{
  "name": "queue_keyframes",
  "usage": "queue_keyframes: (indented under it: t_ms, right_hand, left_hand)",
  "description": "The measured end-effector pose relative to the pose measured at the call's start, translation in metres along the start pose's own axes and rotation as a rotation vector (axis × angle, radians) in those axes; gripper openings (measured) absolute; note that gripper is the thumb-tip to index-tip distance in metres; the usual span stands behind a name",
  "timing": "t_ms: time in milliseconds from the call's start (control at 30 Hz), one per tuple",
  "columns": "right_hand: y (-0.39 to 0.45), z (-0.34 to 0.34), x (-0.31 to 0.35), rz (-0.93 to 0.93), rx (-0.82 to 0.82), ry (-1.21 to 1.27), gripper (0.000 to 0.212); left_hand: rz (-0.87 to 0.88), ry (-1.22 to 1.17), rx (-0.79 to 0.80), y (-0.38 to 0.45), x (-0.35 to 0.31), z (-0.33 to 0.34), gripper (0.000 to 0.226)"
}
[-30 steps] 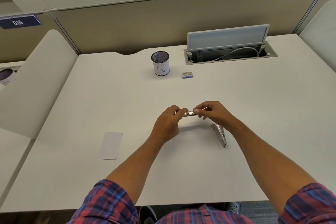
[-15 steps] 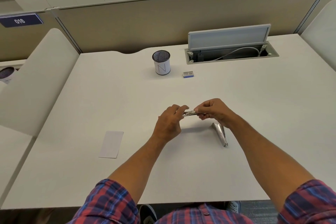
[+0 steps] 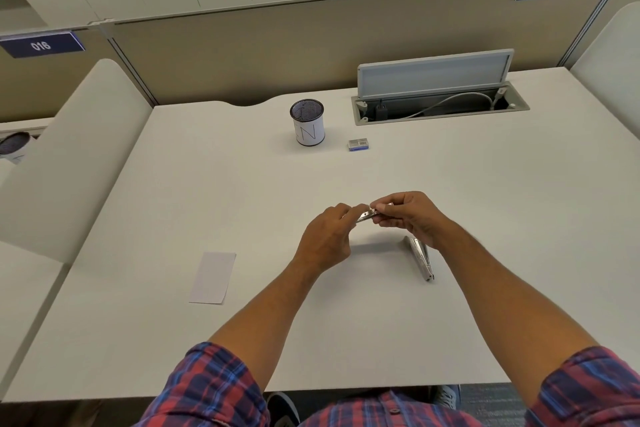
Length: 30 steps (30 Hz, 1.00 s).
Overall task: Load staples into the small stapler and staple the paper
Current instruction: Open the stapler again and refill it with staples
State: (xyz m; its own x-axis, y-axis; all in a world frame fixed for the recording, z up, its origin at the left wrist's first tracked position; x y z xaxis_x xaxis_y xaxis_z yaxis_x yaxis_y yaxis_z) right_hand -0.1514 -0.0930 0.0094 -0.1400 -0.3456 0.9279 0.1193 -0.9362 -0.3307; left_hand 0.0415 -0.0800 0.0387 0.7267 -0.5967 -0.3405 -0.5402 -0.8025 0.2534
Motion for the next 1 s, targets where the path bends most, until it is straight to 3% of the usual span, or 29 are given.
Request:
queue_keyframes:
  t_ms: [200,433,867,1000]
  right_hand:
    - [-0.003,-0.001,0.0,0.031,-0.038,0.063,0.024]
    - [-0.003,0.002,-0.004,0.074,-0.124,0.049,0.024]
    - [-0.003,0.006,-0.011,0.067,-0.136,0.09,0.02]
    - [-0.004,0.003,-0.016,0.082,-0.135,0.13,0.021]
  left_hand:
    - [-0.001,-0.004,0.09,0.0,-0.002,0.007,0.068]
    - [0.013,-0.01,0.116,0.001,-0.005,0.011,0.07]
    - [0.002,-0.078,0.126,0.006,-0.011,0.012,0.053]
    - [0.014,-0.07,0.098,0.006,-0.009,0.014,0.035]
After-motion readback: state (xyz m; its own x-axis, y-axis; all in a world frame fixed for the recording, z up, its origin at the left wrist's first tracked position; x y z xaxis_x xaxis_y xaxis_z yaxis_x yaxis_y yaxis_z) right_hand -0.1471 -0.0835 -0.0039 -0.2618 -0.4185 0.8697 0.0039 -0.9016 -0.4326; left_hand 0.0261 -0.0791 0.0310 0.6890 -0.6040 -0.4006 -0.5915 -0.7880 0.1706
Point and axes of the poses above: each hand's wrist, its own y-axis towards the middle knuckle, its own z-axis out of the palm, x = y × z, the point moved 5 cm from there along y, towards the middle knuckle, and after that the axes turned 2 degrees about -x, right-handed, at the moved point
